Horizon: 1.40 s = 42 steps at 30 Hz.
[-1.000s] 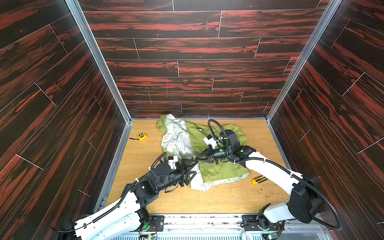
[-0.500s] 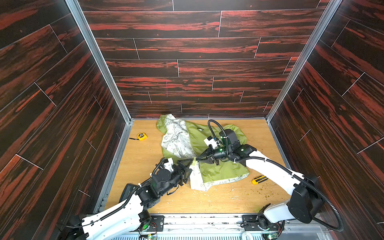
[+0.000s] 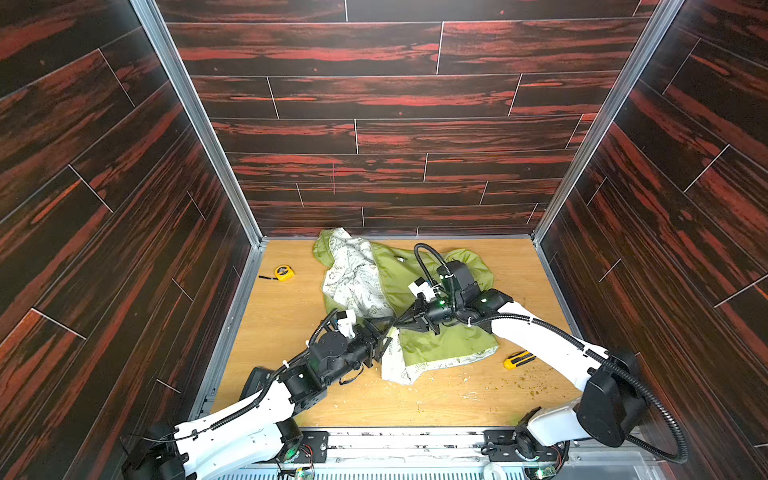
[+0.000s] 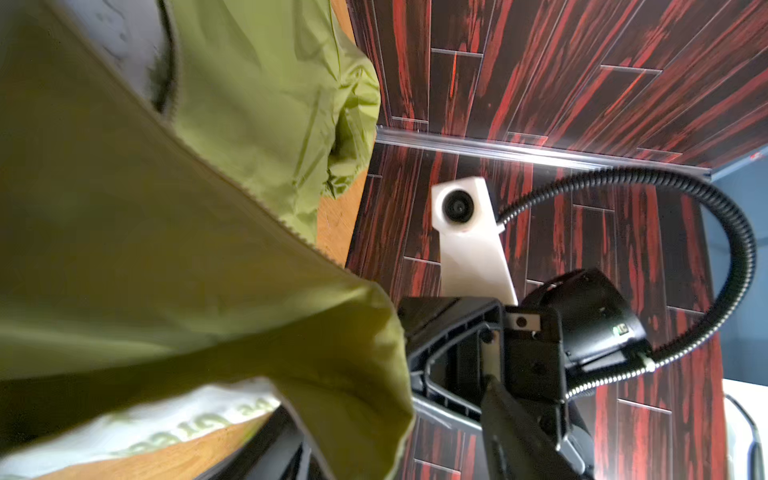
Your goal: Zip up the jacket
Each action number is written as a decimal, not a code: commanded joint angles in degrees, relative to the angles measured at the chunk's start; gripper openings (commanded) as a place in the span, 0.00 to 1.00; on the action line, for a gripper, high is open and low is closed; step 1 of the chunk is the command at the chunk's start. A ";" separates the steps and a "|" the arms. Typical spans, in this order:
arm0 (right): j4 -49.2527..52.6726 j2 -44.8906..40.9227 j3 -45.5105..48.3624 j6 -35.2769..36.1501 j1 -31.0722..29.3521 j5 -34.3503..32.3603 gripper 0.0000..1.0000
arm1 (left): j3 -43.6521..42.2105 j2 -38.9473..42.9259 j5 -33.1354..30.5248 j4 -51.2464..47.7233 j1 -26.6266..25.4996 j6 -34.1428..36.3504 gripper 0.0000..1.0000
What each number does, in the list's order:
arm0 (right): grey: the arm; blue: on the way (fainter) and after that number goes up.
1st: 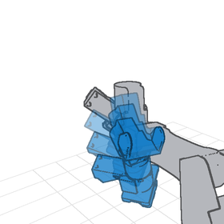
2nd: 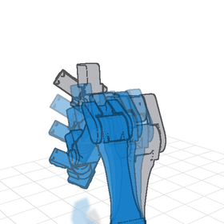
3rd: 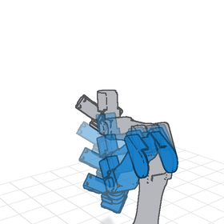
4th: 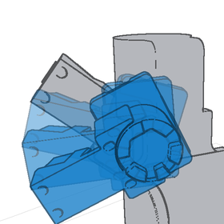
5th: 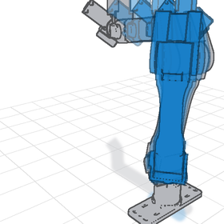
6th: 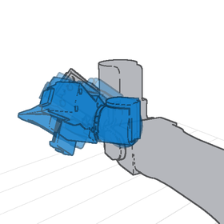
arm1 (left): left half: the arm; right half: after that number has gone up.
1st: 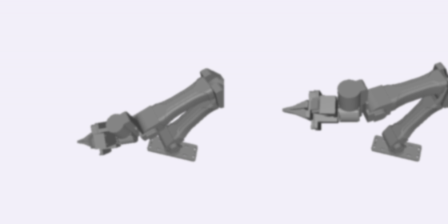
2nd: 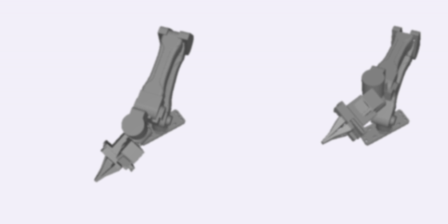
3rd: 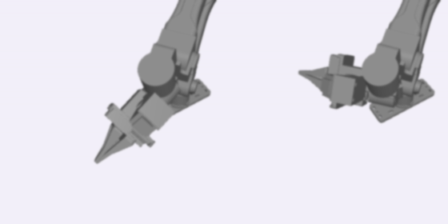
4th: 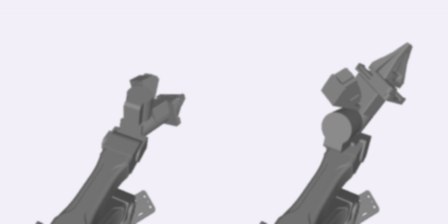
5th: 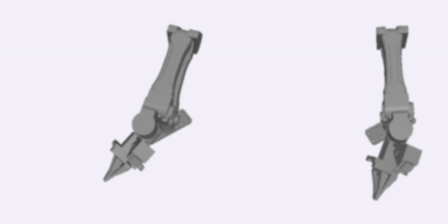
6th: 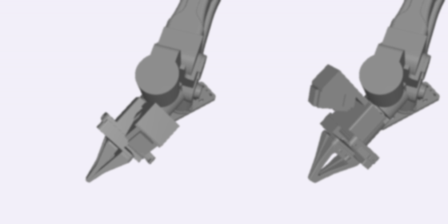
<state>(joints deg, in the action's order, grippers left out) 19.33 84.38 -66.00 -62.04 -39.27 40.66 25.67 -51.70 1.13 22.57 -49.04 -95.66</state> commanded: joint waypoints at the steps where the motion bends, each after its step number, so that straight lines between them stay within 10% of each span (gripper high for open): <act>1: 0.89 -2.95 -0.51 -0.54 -0.32 -0.33 0.00 | 0.75 0.41 1.69 2.34 -0.09 -0.25 0.57; 12: 2.05 -3.27 -0.62 -0.27 -0.33 -0.39 0.00 | -0.13 1.82 2.36 -1.20 -0.09 0.47 0.33; 42: 5.61 -3.32 -1.88 1.30 -0.68 -1.39 0.00 | 6.49 -1.80 4.71 -9.74 0.07 9.73 0.27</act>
<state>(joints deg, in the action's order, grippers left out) 23.64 83.22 -66.13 -61.39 -39.48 39.55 30.24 -52.88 4.32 12.86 -49.04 -87.26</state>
